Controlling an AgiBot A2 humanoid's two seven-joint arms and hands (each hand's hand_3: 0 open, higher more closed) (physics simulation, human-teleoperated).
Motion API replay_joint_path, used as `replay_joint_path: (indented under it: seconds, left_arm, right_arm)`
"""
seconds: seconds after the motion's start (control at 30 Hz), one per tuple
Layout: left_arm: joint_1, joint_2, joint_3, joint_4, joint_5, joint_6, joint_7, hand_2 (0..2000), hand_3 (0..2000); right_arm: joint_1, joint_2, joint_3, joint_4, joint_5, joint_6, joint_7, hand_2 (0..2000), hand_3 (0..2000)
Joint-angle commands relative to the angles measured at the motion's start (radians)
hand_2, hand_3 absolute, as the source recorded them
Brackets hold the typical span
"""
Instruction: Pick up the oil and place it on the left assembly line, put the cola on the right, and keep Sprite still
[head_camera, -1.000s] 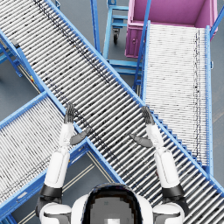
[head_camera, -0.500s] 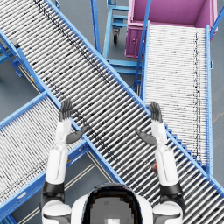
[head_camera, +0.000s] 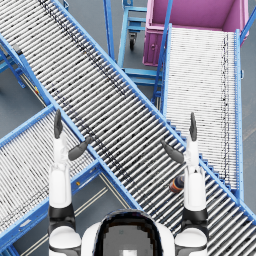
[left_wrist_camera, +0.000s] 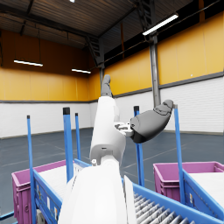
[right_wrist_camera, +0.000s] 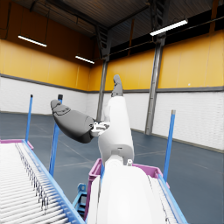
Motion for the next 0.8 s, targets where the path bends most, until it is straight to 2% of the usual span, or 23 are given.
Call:
replay_joint_path:
  seconds: [0.03, 0.33, 0.8]
  left_arm:
    - [0.024, 0.001, -0.038, -0.003, 0.002, 0.0, 0.0, 0, 0]
    - [0.013, 0.01, -0.073, 0.013, 0.007, 0.0, 0.0, 0, 0]
    - [0.023, 0.022, -0.07, 0.008, 0.008, 0.0, 0.0, 0, 0]
  right_arm:
    - [0.015, -0.002, -0.039, 0.001, 0.002, 0.0, 0.0, 0, 0]
    - [0.003, -0.012, -0.103, -0.017, 0.007, 0.0, 0.0, 0, 0]
    - [0.005, -0.022, -0.13, -0.017, 0.007, 0.0, 0.0, 0, 0]
